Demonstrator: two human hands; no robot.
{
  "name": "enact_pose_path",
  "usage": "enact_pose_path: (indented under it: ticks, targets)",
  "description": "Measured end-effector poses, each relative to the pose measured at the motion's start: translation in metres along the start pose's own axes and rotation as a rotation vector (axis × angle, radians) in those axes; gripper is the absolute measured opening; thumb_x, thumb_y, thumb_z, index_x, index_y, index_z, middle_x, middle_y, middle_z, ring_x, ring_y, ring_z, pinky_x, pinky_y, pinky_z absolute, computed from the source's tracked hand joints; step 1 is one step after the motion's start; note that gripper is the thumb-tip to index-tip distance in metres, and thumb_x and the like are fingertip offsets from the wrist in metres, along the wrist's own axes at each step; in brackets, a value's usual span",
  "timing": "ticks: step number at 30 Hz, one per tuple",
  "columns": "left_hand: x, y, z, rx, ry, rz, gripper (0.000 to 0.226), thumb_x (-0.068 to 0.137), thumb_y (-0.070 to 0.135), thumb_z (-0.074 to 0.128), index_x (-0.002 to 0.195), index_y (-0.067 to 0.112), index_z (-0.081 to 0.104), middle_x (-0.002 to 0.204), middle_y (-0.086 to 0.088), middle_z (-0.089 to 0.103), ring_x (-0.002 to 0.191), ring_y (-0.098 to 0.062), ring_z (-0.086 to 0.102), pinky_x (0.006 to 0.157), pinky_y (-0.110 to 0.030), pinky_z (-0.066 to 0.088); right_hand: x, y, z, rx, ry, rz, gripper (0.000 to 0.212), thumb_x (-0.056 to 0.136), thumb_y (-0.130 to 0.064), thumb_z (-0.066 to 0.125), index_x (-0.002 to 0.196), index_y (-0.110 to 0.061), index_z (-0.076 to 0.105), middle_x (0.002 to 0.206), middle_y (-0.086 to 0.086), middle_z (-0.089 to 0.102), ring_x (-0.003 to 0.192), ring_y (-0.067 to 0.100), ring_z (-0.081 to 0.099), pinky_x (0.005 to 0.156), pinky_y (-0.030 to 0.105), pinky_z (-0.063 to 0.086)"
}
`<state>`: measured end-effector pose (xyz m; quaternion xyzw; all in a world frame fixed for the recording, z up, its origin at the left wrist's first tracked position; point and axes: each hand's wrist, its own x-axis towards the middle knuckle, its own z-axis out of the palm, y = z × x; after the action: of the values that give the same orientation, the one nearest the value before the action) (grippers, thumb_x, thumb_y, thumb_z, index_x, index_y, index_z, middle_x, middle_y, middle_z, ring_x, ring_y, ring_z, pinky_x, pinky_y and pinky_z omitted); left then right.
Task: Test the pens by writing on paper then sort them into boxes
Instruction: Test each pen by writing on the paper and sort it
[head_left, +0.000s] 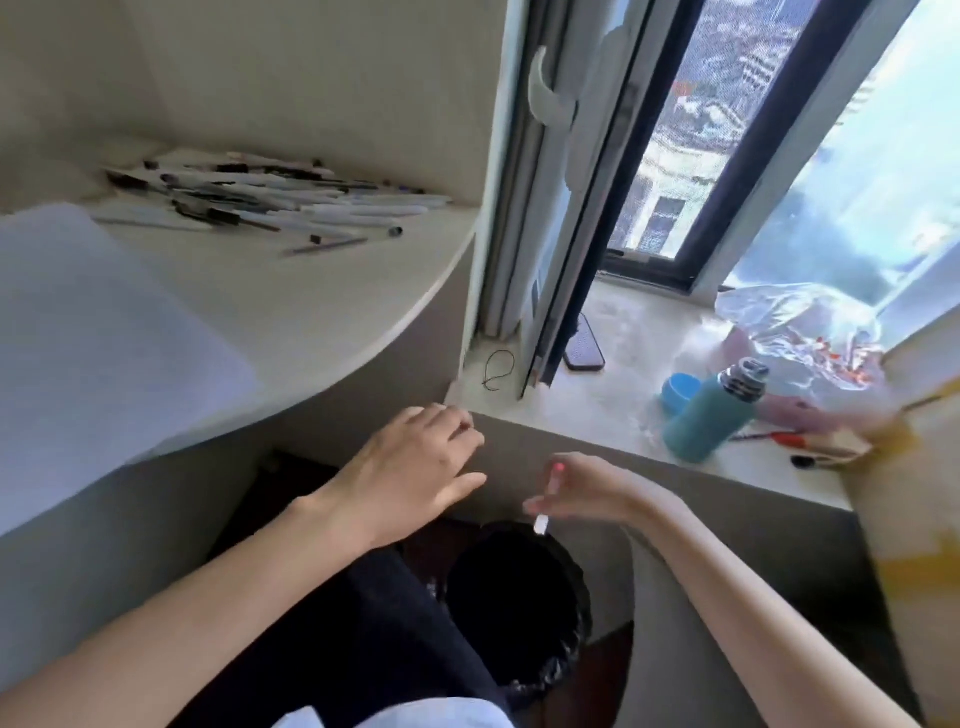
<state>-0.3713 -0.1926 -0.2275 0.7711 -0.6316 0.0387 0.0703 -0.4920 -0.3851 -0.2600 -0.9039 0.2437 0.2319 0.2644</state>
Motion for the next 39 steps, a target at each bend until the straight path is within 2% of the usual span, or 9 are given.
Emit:
enact_pose_path:
  ticks: [3,7,10,14,17,22,29,32,39]
  targets:
    - [-0.013,-0.008,-0.008,-0.058,0.019,-0.01,0.036,0.088,0.042,0.042,0.105,0.018,0.063,0.106,0.003,0.06,0.095,-0.013,0.058,0.087,-0.025,0.043,0.001,0.011,0.001,0.026,0.007,-0.022,0.044,0.082,-0.056,0.062,0.105,-0.02,0.058,0.108,-0.004,0.059,0.099,0.015,0.056,0.085,0.032,0.046]
    - [-0.028,-0.033,-0.053,-0.117,0.163,-0.073,0.04,0.088,0.042,0.037,0.109,0.019,0.062,0.11,0.008,0.056,0.1,-0.006,0.051,0.09,-0.02,0.039,-0.002,-0.043,-0.051,0.358,0.332,-0.343,0.014,0.091,-0.034,0.058,0.093,-0.022,0.066,0.088,-0.012,0.066,0.071,0.003,0.057,0.07,0.032,0.05]
    - [-0.039,-0.066,-0.079,-0.102,0.211,-0.155,0.04,0.09,0.043,0.037,0.115,0.02,0.059,0.113,0.009,0.054,0.104,-0.004,0.048,0.09,-0.02,0.037,0.005,-0.109,-0.088,0.521,0.435,-0.568,0.015,0.094,-0.024,0.055,0.09,-0.016,0.066,0.085,-0.008,0.07,0.069,0.005,0.058,0.064,0.029,0.046]
    - [-0.058,-0.122,-0.087,-0.166,0.16,-0.386,0.04,0.093,0.044,0.042,0.127,0.024,0.052,0.13,0.011,0.044,0.119,-0.007,0.041,0.097,-0.017,0.028,0.054,-0.185,-0.116,0.292,0.601,-0.642,0.016,0.093,-0.019,0.053,0.096,-0.011,0.067,0.093,-0.004,0.067,0.088,0.017,0.06,0.08,0.032,0.046]
    - [-0.075,-0.15,-0.082,-0.12,0.094,-0.462,0.077,0.08,0.074,0.019,0.133,0.025,0.046,0.137,0.007,0.04,0.124,-0.01,0.039,0.101,-0.019,0.025,0.102,-0.215,-0.124,-0.096,0.707,-0.593,0.026,0.093,-0.013,0.049,0.114,-0.015,0.063,0.119,0.005,0.062,0.115,0.026,0.051,0.092,0.031,0.038]
    - [-0.099,-0.165,-0.077,-0.147,0.119,-0.504,0.104,0.066,0.085,-0.003,0.135,0.024,0.044,0.14,0.008,0.039,0.125,-0.008,0.037,0.1,-0.016,0.021,0.131,-0.226,-0.122,-0.364,0.709,-0.454,0.027,0.096,-0.02,0.044,0.121,-0.016,0.053,0.125,0.008,0.055,0.118,0.029,0.046,0.09,0.034,0.037]
    - [-0.108,-0.165,-0.066,-0.167,0.222,-0.486,0.092,0.078,0.076,0.001,0.13,0.02,0.051,0.136,0.006,0.044,0.123,-0.011,0.042,0.099,-0.017,0.024,0.126,-0.221,-0.116,-0.276,0.61,-0.564,0.029,0.094,-0.005,0.049,0.122,-0.009,0.047,0.12,0.015,0.048,0.101,0.035,0.052,0.081,0.038,0.041]
    - [-0.109,-0.168,-0.065,-0.164,0.235,-0.483,0.089,0.079,0.074,0.001,0.13,0.021,0.05,0.136,0.007,0.044,0.122,-0.01,0.041,0.1,-0.016,0.024,0.118,-0.217,-0.119,-0.158,0.547,-0.453,0.025,0.094,-0.013,0.053,0.116,-0.003,0.049,0.117,0.012,0.042,0.104,0.031,0.05,0.082,0.032,0.038]
    - [-0.111,-0.164,-0.071,-0.192,0.342,-0.473,0.062,0.086,0.057,0.026,0.121,0.016,0.057,0.123,0.006,0.052,0.11,-0.013,0.052,0.093,-0.023,0.036,0.084,-0.216,-0.105,-0.154,0.591,-0.545,0.009,0.097,-0.023,0.05,0.093,-0.014,0.052,0.092,0.006,0.063,0.084,0.027,0.056,0.073,0.032,0.041]
